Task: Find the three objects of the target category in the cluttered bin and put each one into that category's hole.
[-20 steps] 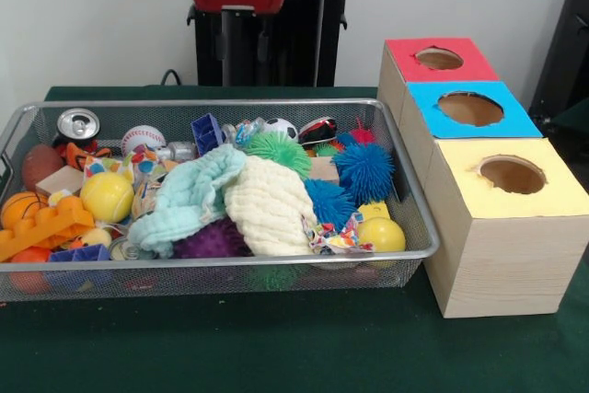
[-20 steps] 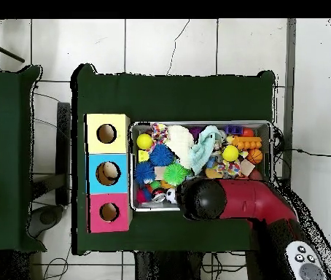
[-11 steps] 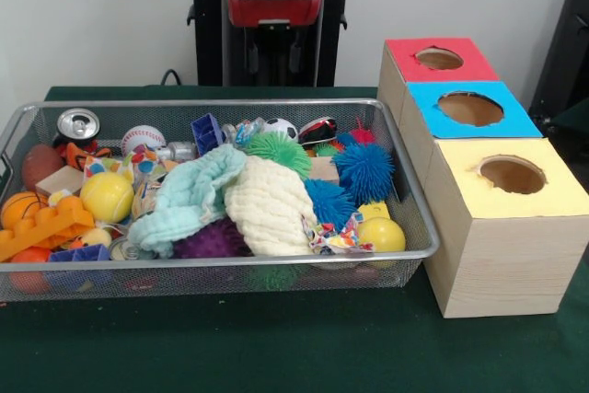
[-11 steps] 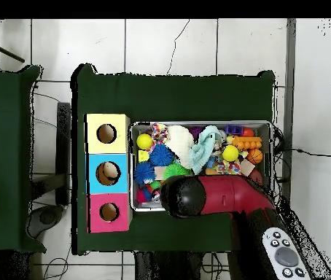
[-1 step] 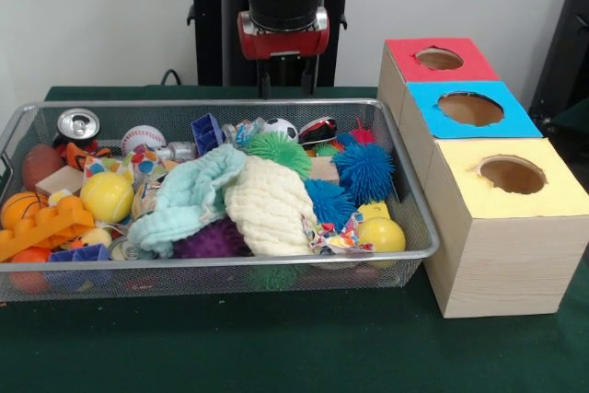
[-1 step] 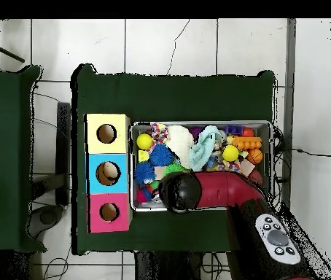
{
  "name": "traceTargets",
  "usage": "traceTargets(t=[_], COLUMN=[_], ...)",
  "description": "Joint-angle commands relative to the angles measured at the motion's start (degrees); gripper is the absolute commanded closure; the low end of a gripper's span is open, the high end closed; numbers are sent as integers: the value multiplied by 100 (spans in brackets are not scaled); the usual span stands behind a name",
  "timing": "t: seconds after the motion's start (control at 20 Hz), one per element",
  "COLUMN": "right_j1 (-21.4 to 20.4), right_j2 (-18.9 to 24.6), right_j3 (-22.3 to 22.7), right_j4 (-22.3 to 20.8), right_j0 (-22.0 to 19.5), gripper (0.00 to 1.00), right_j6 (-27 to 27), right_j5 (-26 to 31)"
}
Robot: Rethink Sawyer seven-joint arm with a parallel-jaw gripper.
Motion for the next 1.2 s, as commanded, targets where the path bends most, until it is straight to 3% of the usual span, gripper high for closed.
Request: traceTargets(t=[0.05, 0.8, 0.95, 1.2], right_j1=[361, 613, 760, 771], right_j2=[297, 448, 467, 365], right_j3=[-776, -1512, -1564, -1192], right_j4=[-85, -177, -229, -331], right_j0=[-164, -359, -376, -376], gripper=[0, 0, 0, 0], right_j6=[-225, -856, -874, -637], right_j5=[134, 725, 644, 279])
